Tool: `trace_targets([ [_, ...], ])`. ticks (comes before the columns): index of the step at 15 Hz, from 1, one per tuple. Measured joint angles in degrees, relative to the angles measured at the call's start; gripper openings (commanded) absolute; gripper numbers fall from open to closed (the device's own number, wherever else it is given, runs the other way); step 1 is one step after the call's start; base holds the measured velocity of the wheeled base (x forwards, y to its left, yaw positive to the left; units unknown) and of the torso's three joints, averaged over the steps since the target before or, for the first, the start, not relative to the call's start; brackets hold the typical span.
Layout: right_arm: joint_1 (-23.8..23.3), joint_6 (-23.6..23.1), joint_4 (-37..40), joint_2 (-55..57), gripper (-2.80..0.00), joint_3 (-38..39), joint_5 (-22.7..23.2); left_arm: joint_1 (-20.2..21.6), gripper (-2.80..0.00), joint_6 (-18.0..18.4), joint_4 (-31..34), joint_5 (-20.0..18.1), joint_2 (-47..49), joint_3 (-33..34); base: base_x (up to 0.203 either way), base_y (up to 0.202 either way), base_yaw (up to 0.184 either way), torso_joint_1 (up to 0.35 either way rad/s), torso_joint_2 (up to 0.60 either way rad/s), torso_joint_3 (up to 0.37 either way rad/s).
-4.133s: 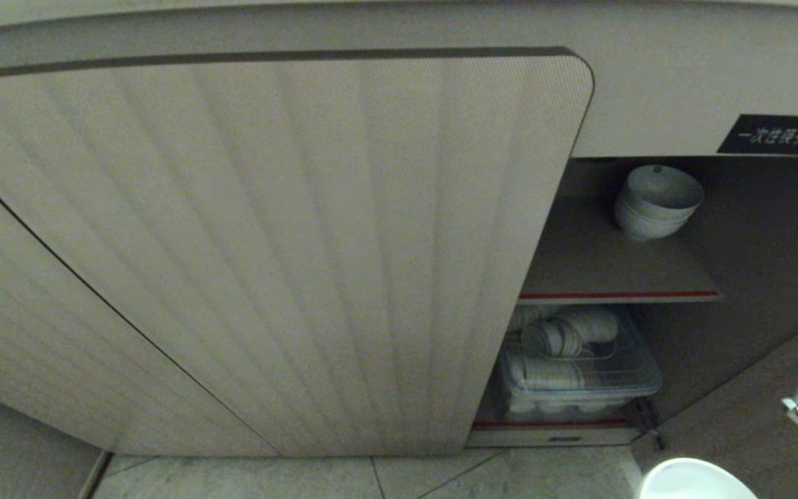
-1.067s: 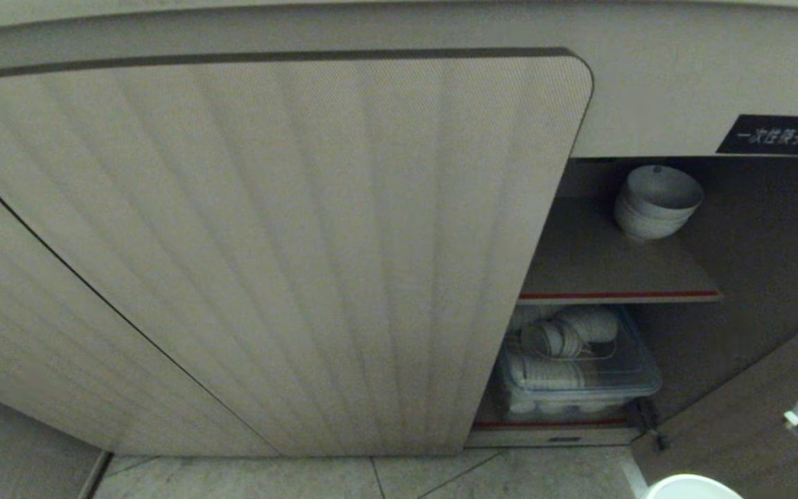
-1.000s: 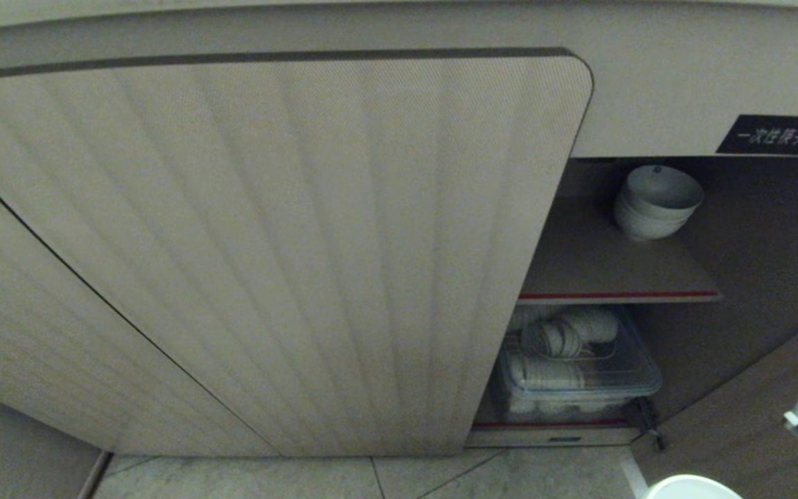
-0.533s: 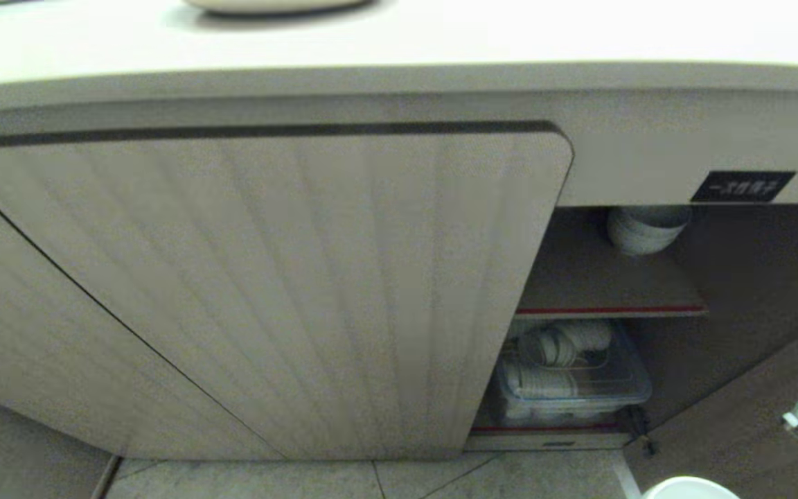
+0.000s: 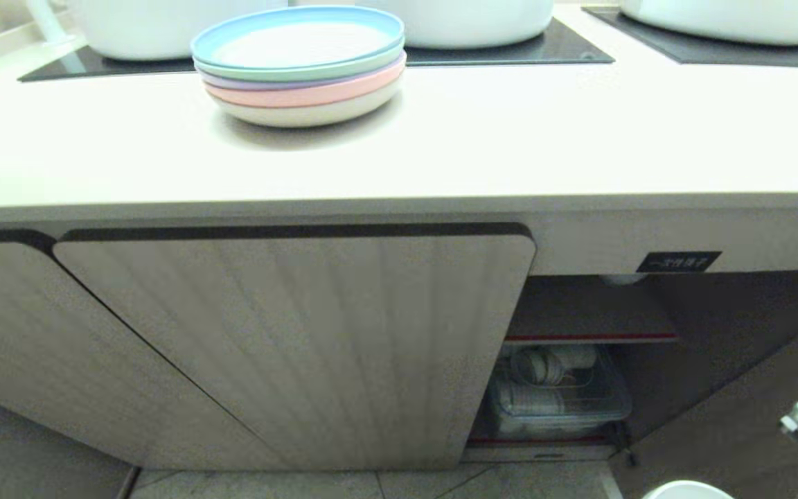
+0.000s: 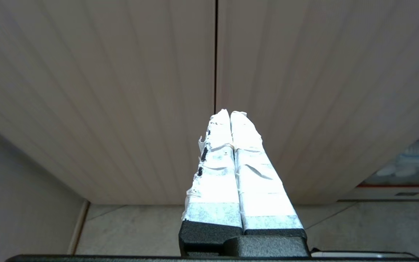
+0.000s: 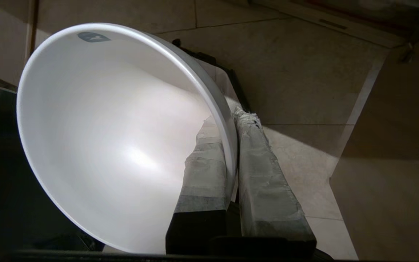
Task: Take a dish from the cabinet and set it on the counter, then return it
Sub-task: Place it on the table
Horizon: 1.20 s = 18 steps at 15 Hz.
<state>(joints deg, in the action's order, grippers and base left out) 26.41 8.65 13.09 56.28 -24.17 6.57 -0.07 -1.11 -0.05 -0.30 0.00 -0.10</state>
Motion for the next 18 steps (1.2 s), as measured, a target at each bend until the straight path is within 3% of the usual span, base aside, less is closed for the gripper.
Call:
trace_targets([
  [18,4.21,-0.25,2.66,-1.13,-2.8,-0.79,0.15,0.0,-2.8,0.0,0.0,0.03,0.0,0.0,0.0,0.0,0.0,0.243,-0.53,-0.292],
])
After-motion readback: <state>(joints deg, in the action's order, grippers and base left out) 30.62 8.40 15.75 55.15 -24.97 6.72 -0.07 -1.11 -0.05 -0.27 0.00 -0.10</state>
